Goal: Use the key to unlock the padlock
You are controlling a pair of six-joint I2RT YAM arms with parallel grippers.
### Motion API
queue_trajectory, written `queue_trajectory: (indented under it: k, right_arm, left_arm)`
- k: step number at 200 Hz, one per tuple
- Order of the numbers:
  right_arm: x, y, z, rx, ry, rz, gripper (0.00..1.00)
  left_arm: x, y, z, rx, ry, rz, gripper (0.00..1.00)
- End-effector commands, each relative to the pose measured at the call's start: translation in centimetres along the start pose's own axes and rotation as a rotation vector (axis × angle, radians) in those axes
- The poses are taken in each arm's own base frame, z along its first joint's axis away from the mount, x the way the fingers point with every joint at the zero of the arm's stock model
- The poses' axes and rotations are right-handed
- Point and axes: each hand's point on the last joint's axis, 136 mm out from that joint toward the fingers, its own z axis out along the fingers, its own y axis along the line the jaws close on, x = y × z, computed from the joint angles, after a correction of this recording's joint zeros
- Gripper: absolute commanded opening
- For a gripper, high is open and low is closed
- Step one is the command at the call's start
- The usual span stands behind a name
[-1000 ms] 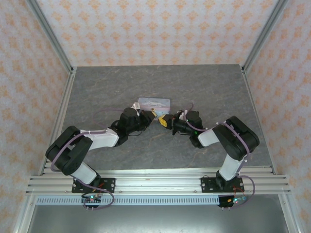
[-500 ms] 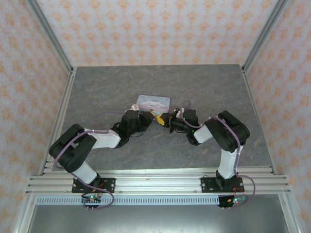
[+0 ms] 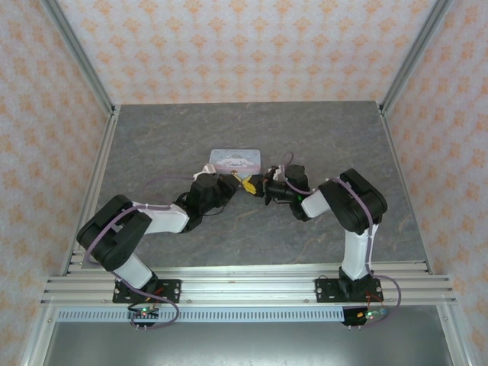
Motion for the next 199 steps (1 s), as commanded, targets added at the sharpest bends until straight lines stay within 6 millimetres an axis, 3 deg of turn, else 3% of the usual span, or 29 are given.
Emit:
queue_trajectory:
  k: [1,29,58,87,141,172,199]
  right_arm:
    - [-2.1,4.3,1.4,-0.144,-0.075,-0.011,0.0]
    - [-3.4,5.7,1.9,-0.24,-0.094,0.068,0.0]
    - [-3.9,5.7,2.1,-0.237,-0.103,0.085,0.0]
    - [-4.4,5.1,1.5,-0.225,-0.118,0.088,0.21]
    - [-5.1,3.0,-1.2,-0.137,-0.154,0.066,0.47]
    - [-4.6,1.0,-3.6,-0.024,-0.178,0.012,0.57]
    - [-3.8,-0.8,-5.4,0.113,-0.19,-0.065,0.59]
  left_arm:
    - [6.7,-3.6,-0.5,0.148,0.255,0.083,0.0]
    - [6.4,-3.0,-0.2,0.152,0.226,0.109,0.0]
    - [6.5,-2.0,0.2,0.119,0.23,0.132,0.0]
    - [6.1,-1.2,0.7,0.087,0.203,0.101,0.0]
    - [5.0,0.4,1.5,0.015,0.157,0.07,0.0]
    - [4.7,1.0,1.8,0.0,0.173,0.078,0.0]
    - [4.7,1.1,1.8,-0.002,0.209,0.101,0.0]
